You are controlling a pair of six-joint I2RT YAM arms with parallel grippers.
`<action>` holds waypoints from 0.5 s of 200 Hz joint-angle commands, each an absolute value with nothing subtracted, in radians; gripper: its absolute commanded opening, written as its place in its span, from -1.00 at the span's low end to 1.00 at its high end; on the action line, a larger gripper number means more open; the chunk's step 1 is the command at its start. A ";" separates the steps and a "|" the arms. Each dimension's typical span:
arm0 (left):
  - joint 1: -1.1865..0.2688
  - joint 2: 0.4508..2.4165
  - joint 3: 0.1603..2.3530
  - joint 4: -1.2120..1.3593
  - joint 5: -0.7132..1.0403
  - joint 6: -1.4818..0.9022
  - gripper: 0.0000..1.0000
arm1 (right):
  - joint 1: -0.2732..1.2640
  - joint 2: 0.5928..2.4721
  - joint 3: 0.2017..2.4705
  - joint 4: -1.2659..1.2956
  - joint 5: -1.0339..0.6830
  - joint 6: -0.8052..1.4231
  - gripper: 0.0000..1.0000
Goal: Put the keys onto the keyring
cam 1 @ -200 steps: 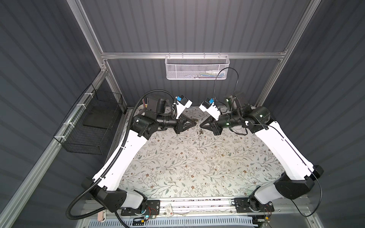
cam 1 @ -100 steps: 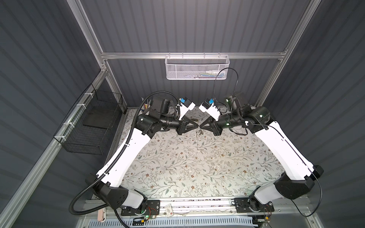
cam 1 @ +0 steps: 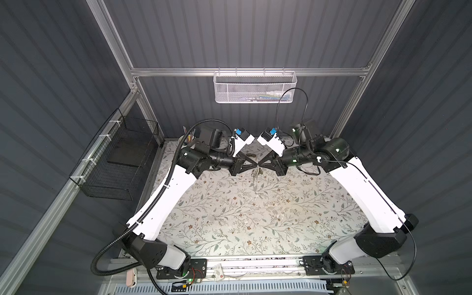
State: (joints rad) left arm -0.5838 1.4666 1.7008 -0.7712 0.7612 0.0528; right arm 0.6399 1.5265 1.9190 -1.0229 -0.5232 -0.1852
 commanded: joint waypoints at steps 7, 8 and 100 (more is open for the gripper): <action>-0.595 1.474 1.718 -0.755 0.787 0.052 -0.85 | 0.652 1.534 1.941 -1.021 -0.551 -0.198 -0.91; -0.595 1.473 1.717 -0.754 0.787 0.051 -0.86 | 0.653 1.534 1.941 -1.021 -0.551 -0.198 -0.91; -0.595 1.394 1.592 -0.499 0.740 -0.061 -1.00 | 0.551 1.405 1.775 -0.772 -0.607 -0.001 -0.45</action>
State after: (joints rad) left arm -0.5888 1.4448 1.6257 -0.6430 0.7494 -0.0013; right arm 0.6052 1.4906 1.8568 -0.9356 -0.5262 -0.1265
